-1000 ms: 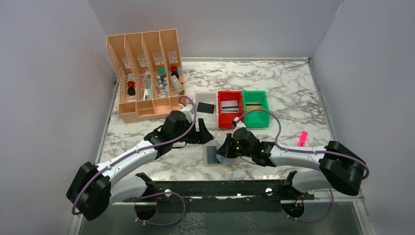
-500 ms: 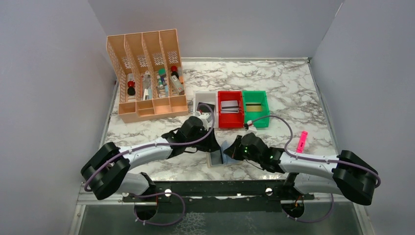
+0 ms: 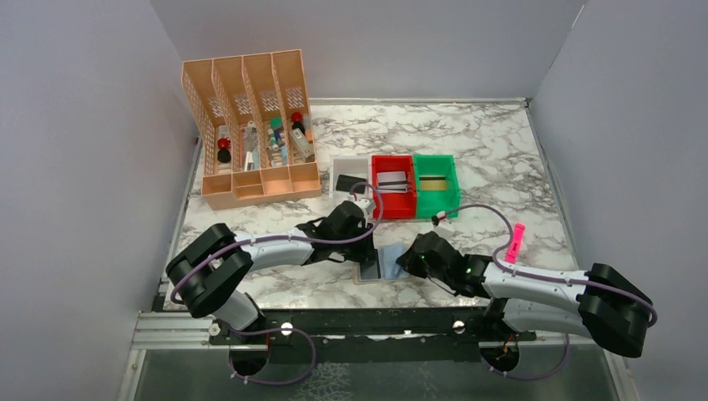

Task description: Take the credit cards out of the card holder

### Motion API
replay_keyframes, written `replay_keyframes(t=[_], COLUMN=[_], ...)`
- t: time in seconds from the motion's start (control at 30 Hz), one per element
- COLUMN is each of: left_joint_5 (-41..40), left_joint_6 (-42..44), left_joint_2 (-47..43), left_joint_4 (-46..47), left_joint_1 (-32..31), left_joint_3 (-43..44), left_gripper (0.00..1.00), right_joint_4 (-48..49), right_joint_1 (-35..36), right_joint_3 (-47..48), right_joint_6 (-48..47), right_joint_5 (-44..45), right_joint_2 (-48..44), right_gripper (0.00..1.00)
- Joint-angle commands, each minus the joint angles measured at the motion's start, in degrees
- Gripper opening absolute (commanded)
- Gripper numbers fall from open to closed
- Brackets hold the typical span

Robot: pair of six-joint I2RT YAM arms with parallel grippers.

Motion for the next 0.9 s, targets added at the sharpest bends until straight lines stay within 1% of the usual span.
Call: replay_keyframes(t=[0.0,0.07,0.13,0.2,0.3,0.37,0.43,0.53,0.63,0.7,0.77,0.87], left_joint_5=[-4.2,-4.7,-4.9,-5.0,-5.2,-5.7,-6.4,-8.0,-9.9,-11.0,-11.7,-11.9], left_joint_6=[2.0,2.2,2.5,2.7,2.9,3.0,3.1,3.0,2.4,2.1,2.1,2.1], left_joint_2=[1.1,1.0,0.8,0.4,-0.5,-1.5,-2.6,-4.5,-6.6,-7.8,-8.5,-9.0], left_joint_4=[-4.2,-4.7,-5.2,-5.5,-6.0,-6.2,-6.6,-7.5,-8.3,-8.8,-9.5,-10.2], left_joint_1=[-0.8,-0.9,-0.9,-0.9,-1.0,-0.9,-0.9,-1.0,-0.9,-0.9,-0.9,-0.9], left_joint_3=[2.2,2.2,2.4,2.4,2.6,2.6,2.7,2.7,2.0,1.4,1.1,0.8], left_gripper=[0.26,0.26,0.26,0.26,0.26,0.26,0.26,0.26,0.26,0.26,0.27,0.27], right_joint_4=[-11.9,-16.4,-20.4,-22.3,-18.3,-13.2,-8.5,-3.6,-3.5,-6.7,-10.2,-15.2], right_joint_1=[-0.3,-0.3,-0.4,-0.3,-0.3,-0.3,-0.3,-0.3,-0.3,-0.3,-0.3,-0.3], right_joint_3=[2.0,3.4,5.2,7.2,8.8,9.1,9.2,9.4,10.6,11.6,11.8,11.3], right_joint_6=[2.0,2.1,1.9,-0.5,-8.0,-12.8,-15.1,-15.0,-13.4,-11.4,-9.5,-7.6], right_joint_5=[7.6,9.4,10.9,11.0,9.1,4.7,0.0,-6.3,-9.9,-9.4,-6.8,-2.7], right_joint_2=[-2.3,-3.5,-4.7,-6.4,-8.8,-9.8,-9.1,-4.9,2.8,6.9,9.6,11.1], right_gripper=[0.27,0.31,0.31,0.31,0.31,0.32,0.32,0.31,0.26,0.23,0.22,0.22])
